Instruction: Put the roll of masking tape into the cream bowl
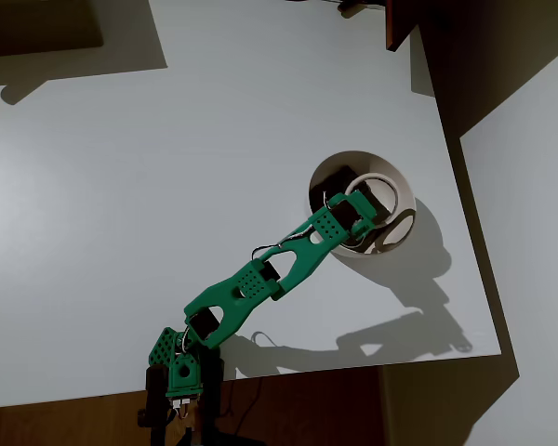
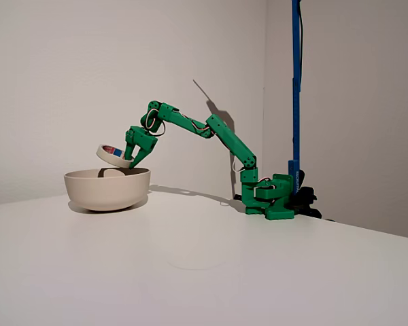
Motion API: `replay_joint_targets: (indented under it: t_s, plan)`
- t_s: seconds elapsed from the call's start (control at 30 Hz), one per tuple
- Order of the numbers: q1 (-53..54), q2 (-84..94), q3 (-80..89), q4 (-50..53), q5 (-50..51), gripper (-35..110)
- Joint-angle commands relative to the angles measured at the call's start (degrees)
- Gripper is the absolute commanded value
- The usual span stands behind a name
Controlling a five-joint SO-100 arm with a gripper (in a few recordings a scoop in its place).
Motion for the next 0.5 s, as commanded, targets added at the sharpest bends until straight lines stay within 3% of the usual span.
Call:
replay_joint_targets:
  t_s: [0.0, 0.17, 0.4, 0.47]
  plan:
    - [0.7, 2.7, -6.1, -0.3, 1.0, -6]
    - [0.3, 4.0, -6.1, 0.6, 2.0, 10]
    - [-1.4, 8.4, -6.1, 2.0, 5.3, 5]
    - [-2.0, 10.2, -6.1, 3.0, 6.2, -4]
